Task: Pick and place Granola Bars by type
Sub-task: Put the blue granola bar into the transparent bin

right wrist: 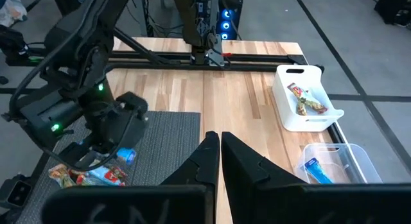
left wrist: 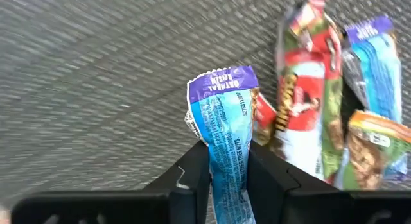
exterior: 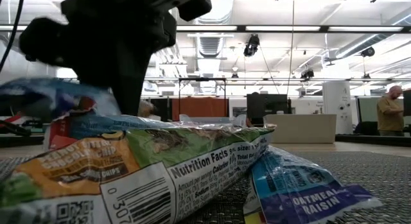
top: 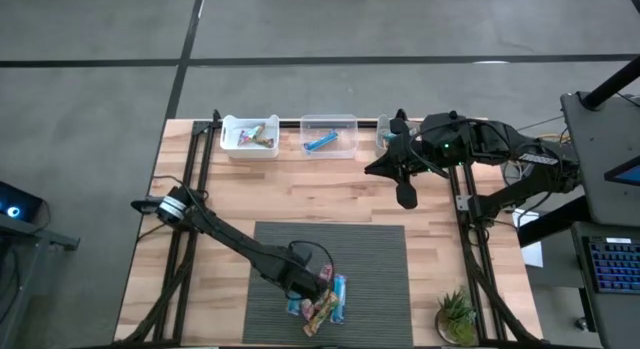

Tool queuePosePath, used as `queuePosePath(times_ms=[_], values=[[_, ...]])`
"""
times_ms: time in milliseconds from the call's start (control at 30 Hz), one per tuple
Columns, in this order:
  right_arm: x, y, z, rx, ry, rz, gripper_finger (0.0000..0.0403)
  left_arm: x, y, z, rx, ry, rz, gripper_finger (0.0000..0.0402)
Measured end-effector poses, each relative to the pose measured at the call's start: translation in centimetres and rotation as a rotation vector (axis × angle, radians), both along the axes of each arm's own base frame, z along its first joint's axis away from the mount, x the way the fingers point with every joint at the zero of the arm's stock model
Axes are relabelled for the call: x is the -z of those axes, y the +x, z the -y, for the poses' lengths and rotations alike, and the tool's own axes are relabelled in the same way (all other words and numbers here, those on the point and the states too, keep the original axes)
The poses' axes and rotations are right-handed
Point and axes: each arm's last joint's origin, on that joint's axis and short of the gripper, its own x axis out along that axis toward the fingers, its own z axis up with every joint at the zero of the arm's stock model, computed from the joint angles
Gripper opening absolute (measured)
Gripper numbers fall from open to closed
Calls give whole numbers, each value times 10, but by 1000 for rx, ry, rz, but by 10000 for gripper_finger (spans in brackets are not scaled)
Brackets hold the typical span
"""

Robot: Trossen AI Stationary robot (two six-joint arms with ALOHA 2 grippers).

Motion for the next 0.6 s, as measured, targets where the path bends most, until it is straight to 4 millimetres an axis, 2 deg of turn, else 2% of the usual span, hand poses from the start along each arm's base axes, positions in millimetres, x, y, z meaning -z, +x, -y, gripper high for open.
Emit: queuePosePath(times_ms=[233, 433, 600], values=[[0, 0, 0, -2, -1, 0, 9, -20, 3, -16, 40, 91, -50, 69], [0, 0, 0, -3, -1, 0, 9, -27, 9, -26, 64, 169, -22, 69], [-3, -4, 0, -7, -8, 12, 9, -32, 11, -46, 81, 204, -40, 69]])
